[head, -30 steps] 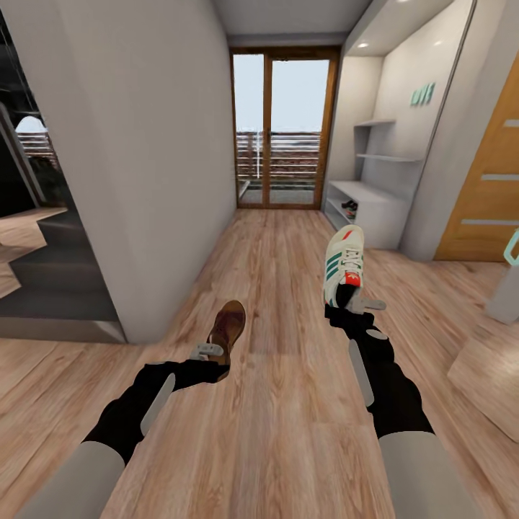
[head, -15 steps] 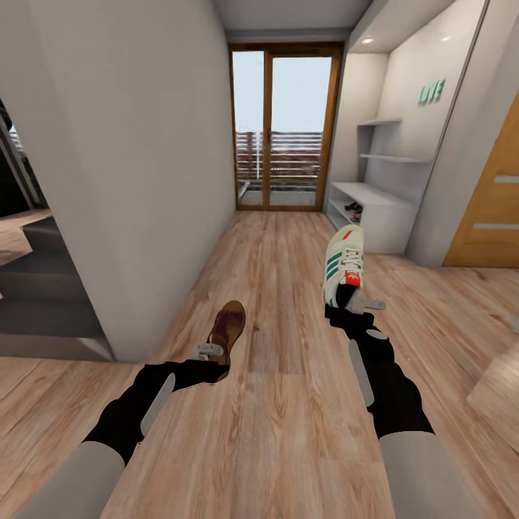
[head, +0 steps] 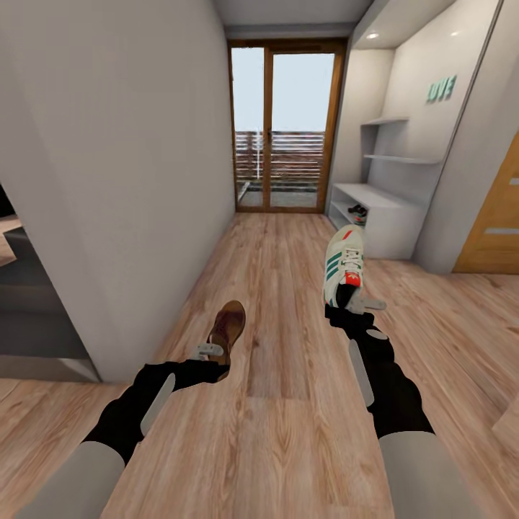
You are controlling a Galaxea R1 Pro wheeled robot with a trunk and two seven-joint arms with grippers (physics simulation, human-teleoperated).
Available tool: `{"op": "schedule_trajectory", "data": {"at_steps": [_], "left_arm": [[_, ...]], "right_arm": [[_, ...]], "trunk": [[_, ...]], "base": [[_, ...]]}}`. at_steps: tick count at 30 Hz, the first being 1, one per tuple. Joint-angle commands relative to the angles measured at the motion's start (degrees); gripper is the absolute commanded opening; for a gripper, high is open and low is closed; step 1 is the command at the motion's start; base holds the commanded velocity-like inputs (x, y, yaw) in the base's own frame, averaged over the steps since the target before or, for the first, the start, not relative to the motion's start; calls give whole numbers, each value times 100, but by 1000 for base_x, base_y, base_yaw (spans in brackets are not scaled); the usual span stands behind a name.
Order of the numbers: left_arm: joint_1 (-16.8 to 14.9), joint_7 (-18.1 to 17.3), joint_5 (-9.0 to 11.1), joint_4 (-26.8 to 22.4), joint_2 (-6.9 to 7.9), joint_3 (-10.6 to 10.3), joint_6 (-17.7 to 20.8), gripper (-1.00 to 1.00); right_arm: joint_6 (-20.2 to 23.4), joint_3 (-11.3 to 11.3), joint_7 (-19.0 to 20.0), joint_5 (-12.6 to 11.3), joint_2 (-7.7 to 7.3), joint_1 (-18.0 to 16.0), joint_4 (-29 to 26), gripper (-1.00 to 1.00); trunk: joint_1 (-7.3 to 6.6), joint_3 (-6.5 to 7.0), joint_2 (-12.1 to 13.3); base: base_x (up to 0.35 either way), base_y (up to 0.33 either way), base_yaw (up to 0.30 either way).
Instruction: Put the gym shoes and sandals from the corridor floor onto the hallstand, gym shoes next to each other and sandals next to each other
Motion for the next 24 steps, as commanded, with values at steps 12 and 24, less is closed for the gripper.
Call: {"op": "schedule_trajectory", "data": {"at_steps": [12,24], "left_arm": [[-3,4,35,-7,5,-5,30,-100],[-3,4,35,-7,5,-7,30,-100]], "right_arm": [[29,-1,-22,-11,4,-3,-2,-100],[21,-5,-17,-18,4,-3,9,-100]], "trunk": [[2,-6,-2],[2,-6,-2]], "base": [[346,0,0],[346,0,0]]}}
